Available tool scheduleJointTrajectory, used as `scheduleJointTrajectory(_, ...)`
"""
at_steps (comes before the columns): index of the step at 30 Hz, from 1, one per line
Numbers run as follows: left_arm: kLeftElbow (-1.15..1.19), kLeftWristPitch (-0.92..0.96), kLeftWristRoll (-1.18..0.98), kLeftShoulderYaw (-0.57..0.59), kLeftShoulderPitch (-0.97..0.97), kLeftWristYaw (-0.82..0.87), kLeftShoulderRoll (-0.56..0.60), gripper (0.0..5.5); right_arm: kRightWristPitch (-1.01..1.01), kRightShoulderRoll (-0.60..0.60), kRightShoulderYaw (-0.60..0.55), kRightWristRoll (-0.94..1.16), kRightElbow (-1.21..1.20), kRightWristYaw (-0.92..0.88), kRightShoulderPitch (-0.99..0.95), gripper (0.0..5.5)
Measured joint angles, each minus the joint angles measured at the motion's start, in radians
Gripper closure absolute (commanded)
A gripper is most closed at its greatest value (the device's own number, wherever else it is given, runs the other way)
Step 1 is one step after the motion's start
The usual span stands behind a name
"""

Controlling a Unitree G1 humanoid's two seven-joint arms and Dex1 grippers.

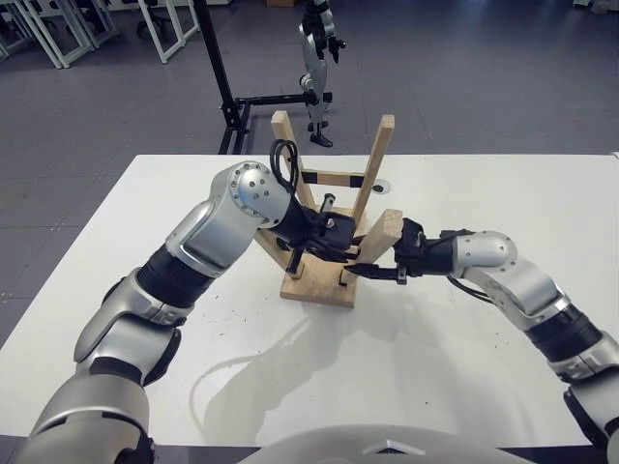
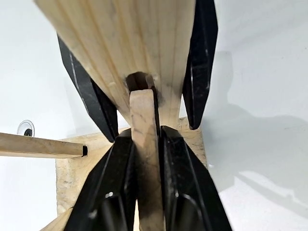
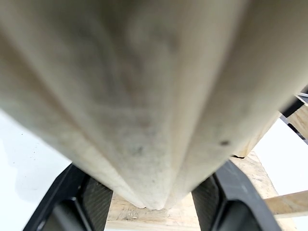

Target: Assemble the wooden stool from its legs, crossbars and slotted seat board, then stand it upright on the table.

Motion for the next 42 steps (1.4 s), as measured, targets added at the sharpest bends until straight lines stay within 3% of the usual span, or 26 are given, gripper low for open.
scheduleJointTrajectory(5,0.023,0.099,0.004,0.019,-0.023,0.014,-0.037,5.00,-0.002,0.032,0.014,0.000,0.143,0.105,-0.102,3.47)
scheduleJointTrajectory(13,0.041,0.186,-0.012,0.047,-0.036,0.017,-0.063,5.00,-0.002,0.031,0.013,0.001,0.172,0.126,-0.131,3.47)
scheduleJointTrajectory(15,0.044,0.220,-0.041,0.058,-0.045,0.014,-0.060,4.53,-0.002,0.030,0.013,0.002,0.172,0.127,-0.130,3.47)
scheduleJointTrajectory(19,0.018,0.224,-0.172,0.223,-0.210,-0.003,-0.060,3.86,-0.002,0.030,0.013,0.004,0.177,0.110,-0.100,3.47)
scheduleJointTrajectory(25,0.001,0.215,-0.219,0.265,-0.243,0.001,-0.058,2.79,-0.002,0.031,0.013,0.004,0.176,0.098,-0.092,3.47)
scheduleJointTrajectory(28,0.013,0.236,-0.264,0.431,-0.293,0.142,-0.067,2.09,-0.002,0.032,0.013,0.005,0.176,0.093,-0.086,3.47)
scheduleJointTrajectory(31,0.005,0.394,-0.334,0.761,-0.341,0.417,-0.073,1.55,-0.002,0.030,0.012,0.005,0.164,0.080,-0.073,3.47)
scheduleJointTrajectory(33,-0.003,0.492,-0.336,0.934,-0.330,0.550,-0.057,1.47,-0.002,0.020,0.009,0.005,0.133,0.056,-0.053,3.47)
scheduleJointTrajectory(35,-0.026,0.538,-0.306,1.062,-0.193,0.654,-0.007,1.47,-0.002,0.006,0.007,0.008,0.099,0.029,-0.029,3.47)
scheduleJointTrajectory(39,0.013,0.510,-0.243,1.110,0.166,0.778,-0.039,1.47,-0.001,-0.023,0.004,0.013,0.053,0.005,-0.005,3.47)
scheduleJointTrajectory(42,0.147,0.409,-0.192,1.103,0.304,0.912,-0.117,1.47,-0.001,-0.036,-0.002,0.014,0.028,0.002,0.012,3.47)
